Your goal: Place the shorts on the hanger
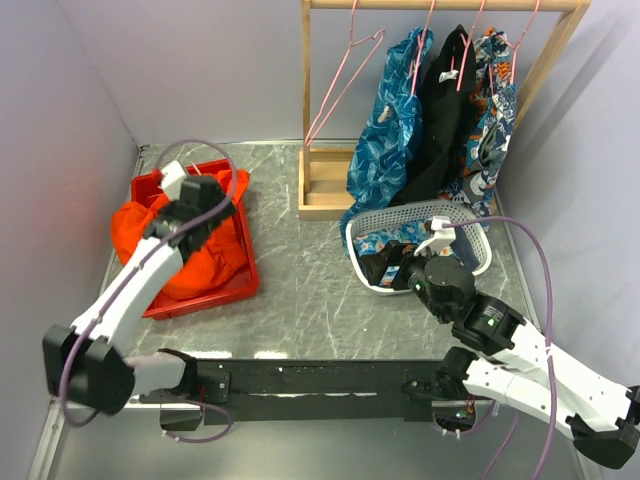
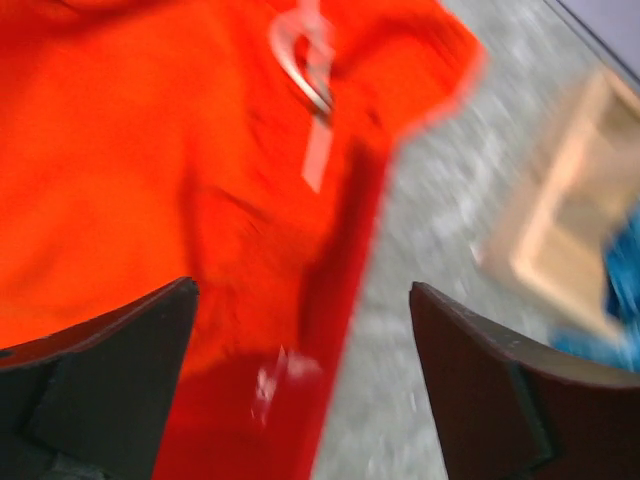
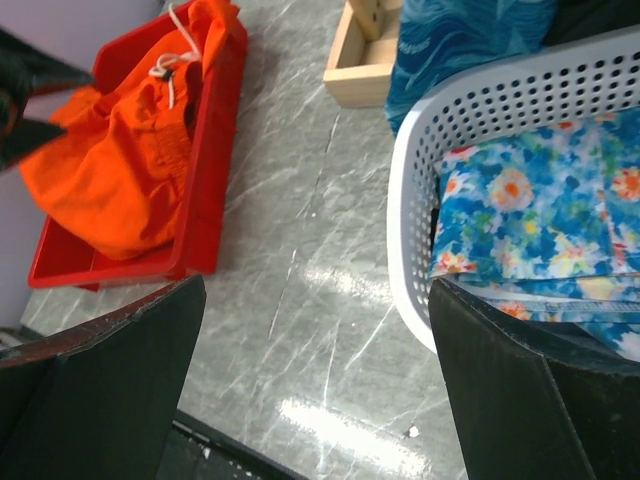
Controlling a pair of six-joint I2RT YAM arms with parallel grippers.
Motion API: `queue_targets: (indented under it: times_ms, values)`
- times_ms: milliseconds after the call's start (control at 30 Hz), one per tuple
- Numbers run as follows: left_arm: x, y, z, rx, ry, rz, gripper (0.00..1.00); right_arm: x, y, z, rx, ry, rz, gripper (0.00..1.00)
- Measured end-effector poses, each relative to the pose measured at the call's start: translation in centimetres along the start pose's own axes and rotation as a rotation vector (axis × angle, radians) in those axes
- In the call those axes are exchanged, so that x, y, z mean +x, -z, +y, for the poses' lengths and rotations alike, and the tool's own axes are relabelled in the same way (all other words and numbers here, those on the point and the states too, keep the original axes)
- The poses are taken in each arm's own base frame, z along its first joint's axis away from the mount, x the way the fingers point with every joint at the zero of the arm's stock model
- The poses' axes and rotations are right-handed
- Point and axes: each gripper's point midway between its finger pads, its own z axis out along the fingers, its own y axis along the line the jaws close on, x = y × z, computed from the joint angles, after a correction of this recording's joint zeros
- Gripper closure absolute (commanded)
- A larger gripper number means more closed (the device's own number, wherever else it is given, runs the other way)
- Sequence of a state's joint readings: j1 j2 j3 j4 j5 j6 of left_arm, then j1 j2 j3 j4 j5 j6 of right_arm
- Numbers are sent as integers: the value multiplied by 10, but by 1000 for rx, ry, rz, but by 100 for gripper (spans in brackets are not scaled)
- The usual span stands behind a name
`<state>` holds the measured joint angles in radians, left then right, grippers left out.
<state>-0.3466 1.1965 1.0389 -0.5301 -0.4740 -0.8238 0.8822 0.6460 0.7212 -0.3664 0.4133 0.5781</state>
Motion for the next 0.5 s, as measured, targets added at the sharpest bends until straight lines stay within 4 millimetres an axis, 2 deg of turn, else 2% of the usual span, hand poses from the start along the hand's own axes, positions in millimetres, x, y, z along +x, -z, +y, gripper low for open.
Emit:
queue_targets:
  times_ms: [100,200,233,300,500]
  values:
    - [-23,-25,18,-108,37,-28,13,3,-1,3,-16,4,15,0]
    - [-33,-49,25,-171,22,-23,19,6,-3,6,-28,8,31,0]
    - [-36,-58,23,-181,7,-20,26,8,-4,7,-29,10,36,0]
    - [-39,-77,16,-188,-30,-11,30,11,-5,9,-38,12,50,0]
    - [-36,-137,-7,-215,-167,46,30,13,-5,13,-57,10,63,0]
